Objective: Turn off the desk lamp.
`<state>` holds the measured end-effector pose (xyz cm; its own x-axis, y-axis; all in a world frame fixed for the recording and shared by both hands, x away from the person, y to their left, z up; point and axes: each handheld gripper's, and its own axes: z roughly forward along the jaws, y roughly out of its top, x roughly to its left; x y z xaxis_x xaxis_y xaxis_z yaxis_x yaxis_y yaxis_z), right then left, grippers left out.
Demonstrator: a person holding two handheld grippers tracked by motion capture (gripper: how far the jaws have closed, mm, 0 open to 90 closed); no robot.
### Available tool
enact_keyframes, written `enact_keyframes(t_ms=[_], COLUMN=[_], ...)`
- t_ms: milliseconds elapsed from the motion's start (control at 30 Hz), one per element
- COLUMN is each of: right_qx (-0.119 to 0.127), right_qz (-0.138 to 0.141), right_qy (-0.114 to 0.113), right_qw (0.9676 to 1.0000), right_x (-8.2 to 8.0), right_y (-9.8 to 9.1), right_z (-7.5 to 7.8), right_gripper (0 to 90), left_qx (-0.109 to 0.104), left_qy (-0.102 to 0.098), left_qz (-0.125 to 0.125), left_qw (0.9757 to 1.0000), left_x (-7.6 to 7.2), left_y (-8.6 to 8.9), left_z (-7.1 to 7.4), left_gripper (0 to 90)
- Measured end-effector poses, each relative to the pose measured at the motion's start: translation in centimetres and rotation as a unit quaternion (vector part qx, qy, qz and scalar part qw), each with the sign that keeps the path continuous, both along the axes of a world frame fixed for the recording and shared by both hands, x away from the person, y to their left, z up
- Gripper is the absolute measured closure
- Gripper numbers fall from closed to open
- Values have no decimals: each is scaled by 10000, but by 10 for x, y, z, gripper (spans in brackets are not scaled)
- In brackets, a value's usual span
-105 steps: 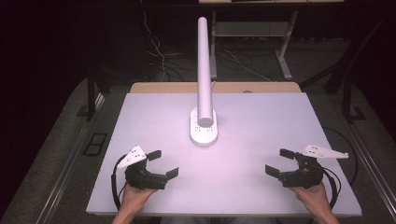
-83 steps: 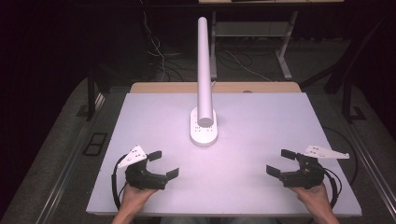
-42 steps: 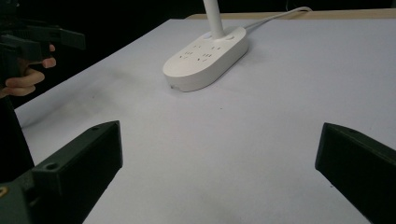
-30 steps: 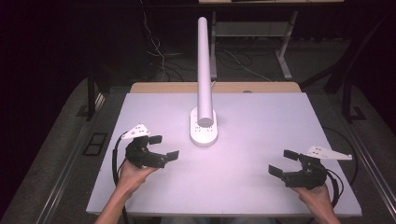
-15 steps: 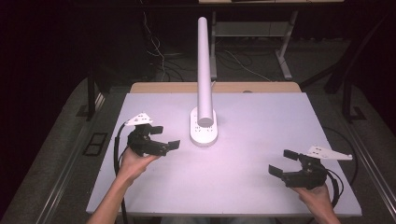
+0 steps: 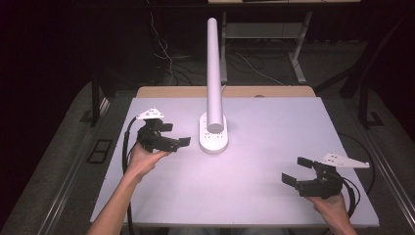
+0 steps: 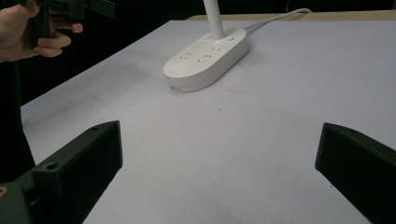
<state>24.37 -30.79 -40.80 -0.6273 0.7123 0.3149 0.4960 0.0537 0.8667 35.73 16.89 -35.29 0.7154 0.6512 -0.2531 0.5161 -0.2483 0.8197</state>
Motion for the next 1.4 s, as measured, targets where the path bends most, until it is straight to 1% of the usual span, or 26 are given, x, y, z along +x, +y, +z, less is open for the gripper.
enact_keyframes(t_ms=[33, 133, 233, 267, 333, 633, 833, 900, 1100, 1233, 1300, 1367, 1400], right_qx=[0, -11, -8, -9, -8, -17, -11, -9, 17, 40, 66, 64, 63], right_qz=[0, 4, 2, 3, 2, -11, -23, -23, -40, -52, -39, -34, -35], right_qy=[0, -4, -7, -6, 0, -10, -20, -22, -9, -15, -24, -24, -31], right_qw=[10000, 10000, 10000, 10000, 10000, 10000, 10000, 10000, 10000, 10000, 10000, 10000, 10000], right_x=[0, 0, 0, 0, 0, -1, 0, 0, -1, -1, -1, -1, -1], right_y=[0, 0, 0, 0, -1, -1, -1, -1, -2, -2, -2, -2, -2], right_z=[0, 0, 0, 0, 0, 0, 0, 0, 0, 0, 0, 0, 0], right_gripper=[5, 5, 5, 5, 5, 5, 5, 5, 5, 5, 5, 5, 5], left_qx=[0, 62, 72, 118, 124, 223, 211, 217, 243, 192, 245, 221, 198], left_qy=[0, 23, 25, 11, 6, 93, 98, 61, 139, 231, 224, 234, 246], left_qz=[0, -6, -1, -15, 1, 35, 42, 69, 92, 83, 55, 52, 70], left_qw=[10000, 10000, 10000, 9999, 9999, 9997, 9997, 9997, 9996, 9995, 9994, 9995, 9995], left_x=[0, 7, 10, 12, 15, 29, 38, 41, 51, 58, 62, 65, 66], left_y=[0, -1, -2, -1, -2, -4, -6, -8, -12, -16, -17, -18, -19], left_z=[0, 1, 2, 2, 2, 1, 4, 5, 6, 6, 6, 5, 5], left_gripper=[3, 6, 9, 9, 11, 15, 40, 44, 62, 73, 97, 106, 125])
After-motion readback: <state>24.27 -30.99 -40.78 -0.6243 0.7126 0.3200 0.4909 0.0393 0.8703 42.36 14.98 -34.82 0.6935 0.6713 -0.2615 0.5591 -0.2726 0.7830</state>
